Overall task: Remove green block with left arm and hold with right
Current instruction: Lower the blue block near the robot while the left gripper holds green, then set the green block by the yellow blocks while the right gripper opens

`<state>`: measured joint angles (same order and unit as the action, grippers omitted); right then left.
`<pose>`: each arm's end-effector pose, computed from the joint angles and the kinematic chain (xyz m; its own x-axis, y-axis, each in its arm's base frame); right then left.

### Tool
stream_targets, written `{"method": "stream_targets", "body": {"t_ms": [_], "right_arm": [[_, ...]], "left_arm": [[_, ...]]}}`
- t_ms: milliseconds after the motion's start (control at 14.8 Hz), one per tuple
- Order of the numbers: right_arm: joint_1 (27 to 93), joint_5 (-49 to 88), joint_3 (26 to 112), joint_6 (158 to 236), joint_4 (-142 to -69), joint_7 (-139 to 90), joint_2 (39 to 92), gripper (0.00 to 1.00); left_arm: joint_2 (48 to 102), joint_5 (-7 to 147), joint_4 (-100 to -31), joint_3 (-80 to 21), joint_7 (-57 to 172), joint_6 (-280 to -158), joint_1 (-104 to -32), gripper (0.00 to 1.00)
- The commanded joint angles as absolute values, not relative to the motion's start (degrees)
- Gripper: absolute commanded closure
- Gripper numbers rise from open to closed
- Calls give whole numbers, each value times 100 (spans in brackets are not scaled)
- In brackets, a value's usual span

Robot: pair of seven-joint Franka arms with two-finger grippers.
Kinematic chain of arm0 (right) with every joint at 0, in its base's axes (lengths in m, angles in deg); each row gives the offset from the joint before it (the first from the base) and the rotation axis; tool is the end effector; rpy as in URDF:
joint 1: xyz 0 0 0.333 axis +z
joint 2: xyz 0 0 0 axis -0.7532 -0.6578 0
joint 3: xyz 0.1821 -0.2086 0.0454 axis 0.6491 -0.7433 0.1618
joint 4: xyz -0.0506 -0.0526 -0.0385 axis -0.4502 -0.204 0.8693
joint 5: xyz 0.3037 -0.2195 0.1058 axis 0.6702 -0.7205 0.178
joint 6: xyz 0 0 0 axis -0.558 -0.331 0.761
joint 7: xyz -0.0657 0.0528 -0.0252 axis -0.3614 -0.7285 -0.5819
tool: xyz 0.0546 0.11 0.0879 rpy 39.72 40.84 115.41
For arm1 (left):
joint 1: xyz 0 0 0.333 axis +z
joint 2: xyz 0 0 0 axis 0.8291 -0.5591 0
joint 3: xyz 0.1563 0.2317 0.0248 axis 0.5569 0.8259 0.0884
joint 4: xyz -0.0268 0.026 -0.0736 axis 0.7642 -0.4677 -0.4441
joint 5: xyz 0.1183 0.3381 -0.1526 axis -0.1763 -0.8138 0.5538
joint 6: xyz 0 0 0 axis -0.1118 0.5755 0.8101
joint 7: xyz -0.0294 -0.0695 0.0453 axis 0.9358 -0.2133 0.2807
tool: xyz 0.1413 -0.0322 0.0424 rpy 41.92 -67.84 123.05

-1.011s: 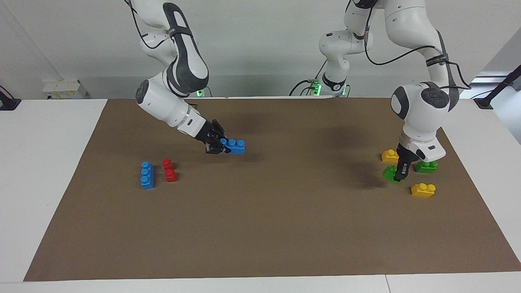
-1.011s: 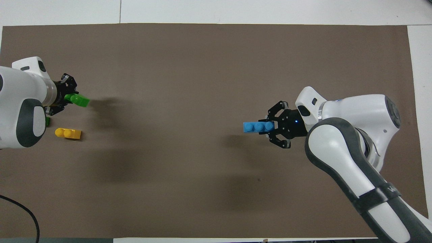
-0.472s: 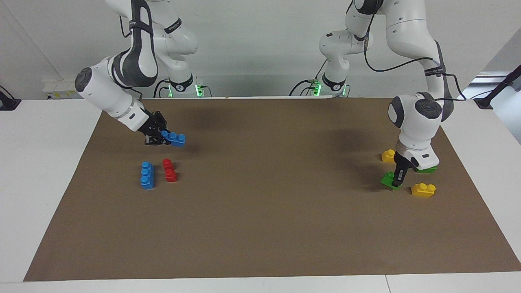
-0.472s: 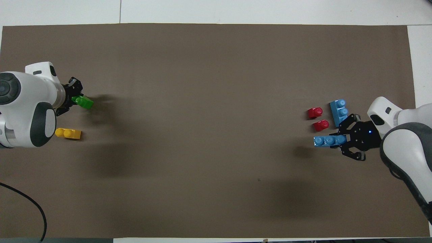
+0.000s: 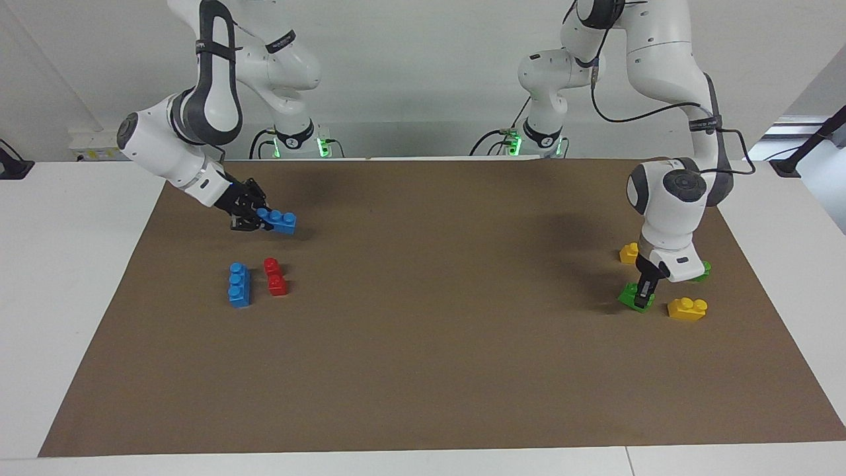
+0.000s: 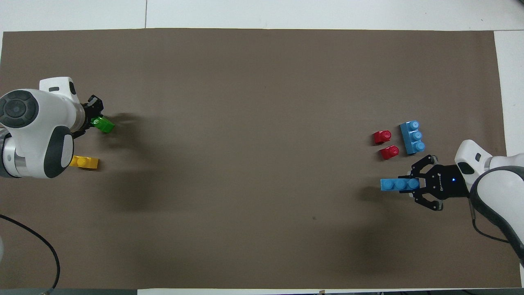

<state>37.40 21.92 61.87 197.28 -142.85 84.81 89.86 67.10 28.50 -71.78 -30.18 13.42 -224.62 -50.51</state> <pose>0.4361 -0.0356 0.2753 0.0674 0.8620 0.5025 0.9966 -0.0341 -0.0752 0.6119 0.0239 0.2417 0.6268 0.7414 0.2397 0.7543 -0.6545 0.0517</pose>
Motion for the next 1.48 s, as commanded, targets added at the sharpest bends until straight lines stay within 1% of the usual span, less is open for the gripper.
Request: {"method": "stream_targets", "body": {"t_ms": [0,67,135,270,337,606,741,809,1011,1145,1280,1348,1415], "right_arm": [[3096,2751,6254,19668,-14895,9479,9388,85],[2755,2901,6254,19588,-14957,9936,9361,85],[2482,2902,6254,19466,-14958,10219,9326,85],[2033,2946,6254,19079,-14949,10519,9055,85],[2005,3007,6254,18982,-14940,10643,9010,85],[2031,3017,6254,19077,-14914,10696,8914,85],[2031,3034,6272,19174,-14801,11073,8310,85],[2031,3034,6272,19183,-14730,11214,8089,85],[2031,3061,6263,19166,-14519,11514,7938,85],[2031,3061,6263,19183,-14518,11523,7911,85],[2031,3095,6272,19218,-14501,11671,7666,85],[2039,3218,6272,19227,-14501,11716,7543,84],[2039,3245,6272,19218,-14492,11707,7542,77]], "left_arm": [[6700,2735,-7227,-3035,1592,-22575,-5003,100],[6700,2735,-7227,-3035,1610,-22567,-4995,54],[6708,2735,-7209,-3043,1619,-22549,-4994,1],[6735,2735,-7174,-3043,1637,-22496,-4994,0],[6770,2744,-7165,-3043,1637,-22444,-4986,0],[6928,2744,-6973,-3070,1645,-22058,-4977,0],[6981,2744,-6823,-3087,1646,-21777,-5029,0],[7016,2753,-6770,-3105,1646,-21636,-5038,0],[7051,2788,-6332,-3297,1680,-20732,-5074,0],[7060,2788,-6111,-3412,1742,-20345,-5074,0],[7139,2797,-5979,-3500,1882,-20046,-5074,0],[7148,2806,-5900,-3526,2013,-19844,-5074,0],[7174,2806,-5760,-3553,2232,-19572,-5074,0]]}}
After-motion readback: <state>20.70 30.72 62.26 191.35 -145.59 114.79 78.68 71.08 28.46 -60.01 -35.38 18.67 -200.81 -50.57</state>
